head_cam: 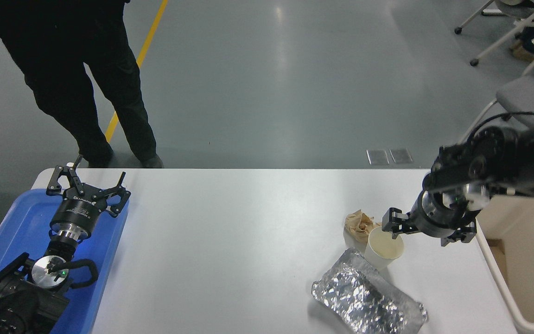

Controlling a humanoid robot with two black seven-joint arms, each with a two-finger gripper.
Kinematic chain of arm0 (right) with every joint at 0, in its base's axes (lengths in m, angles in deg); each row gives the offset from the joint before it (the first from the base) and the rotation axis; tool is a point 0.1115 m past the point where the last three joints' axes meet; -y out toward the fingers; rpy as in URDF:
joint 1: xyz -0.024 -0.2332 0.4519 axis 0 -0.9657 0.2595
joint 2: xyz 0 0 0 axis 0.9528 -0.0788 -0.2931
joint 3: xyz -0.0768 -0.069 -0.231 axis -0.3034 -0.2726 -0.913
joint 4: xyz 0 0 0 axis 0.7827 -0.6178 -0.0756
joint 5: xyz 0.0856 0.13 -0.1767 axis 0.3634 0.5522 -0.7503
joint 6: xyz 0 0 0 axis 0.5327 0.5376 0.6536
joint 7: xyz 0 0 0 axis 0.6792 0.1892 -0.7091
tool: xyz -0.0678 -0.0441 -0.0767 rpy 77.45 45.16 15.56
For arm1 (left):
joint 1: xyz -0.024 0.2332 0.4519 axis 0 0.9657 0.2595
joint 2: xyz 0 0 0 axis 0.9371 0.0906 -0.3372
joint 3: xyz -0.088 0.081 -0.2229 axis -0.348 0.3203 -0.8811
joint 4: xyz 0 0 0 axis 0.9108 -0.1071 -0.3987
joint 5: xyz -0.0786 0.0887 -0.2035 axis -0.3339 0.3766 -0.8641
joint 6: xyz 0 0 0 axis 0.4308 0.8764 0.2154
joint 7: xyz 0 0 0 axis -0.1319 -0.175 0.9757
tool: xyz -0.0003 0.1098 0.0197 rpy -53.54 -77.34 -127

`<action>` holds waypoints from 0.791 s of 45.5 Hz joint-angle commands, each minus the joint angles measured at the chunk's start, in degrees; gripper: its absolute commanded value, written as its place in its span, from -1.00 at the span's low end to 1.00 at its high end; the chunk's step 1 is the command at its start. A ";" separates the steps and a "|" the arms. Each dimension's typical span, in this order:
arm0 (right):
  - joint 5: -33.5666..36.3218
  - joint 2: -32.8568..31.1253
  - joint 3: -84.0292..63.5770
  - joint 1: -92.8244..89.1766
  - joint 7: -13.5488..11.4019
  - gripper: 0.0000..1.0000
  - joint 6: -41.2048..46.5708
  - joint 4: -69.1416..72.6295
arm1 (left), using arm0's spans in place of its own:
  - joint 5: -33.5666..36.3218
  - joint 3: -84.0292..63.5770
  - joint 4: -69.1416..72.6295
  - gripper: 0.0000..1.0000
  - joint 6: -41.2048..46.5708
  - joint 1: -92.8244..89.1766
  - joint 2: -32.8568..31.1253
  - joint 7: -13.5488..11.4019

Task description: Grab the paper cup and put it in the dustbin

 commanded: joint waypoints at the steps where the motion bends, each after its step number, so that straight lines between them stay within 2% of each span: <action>1: -0.52 -0.01 1.92 -7.32 0.03 0.90 -3.97 -5.11 | 0.00 0.02 0.00 0.99 0.00 -0.02 0.00 -0.01; 7: -0.35 0.08 2.36 -8.03 -0.06 0.84 -4.06 -5.91 | 0.00 0.02 0.00 0.99 0.00 -0.02 0.00 0.08; 11: 0.00 -0.01 2.36 -8.11 -0.06 0.51 -4.06 -5.91 | 0.00 0.02 0.00 0.99 0.00 -0.02 0.00 -0.01; 14: 1.76 -0.01 2.27 -8.46 -0.06 0.14 -3.97 -5.91 | 0.00 0.02 0.00 0.99 0.00 -0.02 0.00 -0.01; 16: 3.43 -0.01 2.27 -8.82 -0.06 0.06 -3.97 -5.91 | 0.00 0.02 0.00 0.99 0.00 -0.02 0.00 -0.01; 21: 6.07 -0.01 2.45 -8.91 -0.06 0.01 -3.97 -6.17 | 0.00 0.02 0.00 0.99 0.00 -0.02 0.00 -0.01; 24: 6.42 -0.01 2.45 -8.99 -0.06 -0.21 -3.89 -6.26 | 0.00 0.02 0.00 0.99 0.00 -0.02 0.00 -0.01; 27: 6.51 -0.01 2.45 -9.08 -0.06 -0.27 -3.89 -6.17 | 0.00 0.02 0.00 0.99 0.00 -0.02 0.00 -0.01; 31: 7.82 -0.01 2.45 -9.17 -0.06 -0.67 -3.53 -6.17 | 0.00 0.02 0.00 0.99 0.00 -0.02 0.00 -0.01; 34: 9.84 -0.09 2.45 -9.08 -0.06 -0.81 -3.53 -6.26 | 0.00 0.02 0.00 0.99 0.00 -0.02 0.00 -0.01; 36: 11.51 -0.09 2.45 -9.17 -0.06 -1.00 -3.53 -6.26 | 0.00 0.02 0.00 0.99 0.00 -0.02 0.00 -0.01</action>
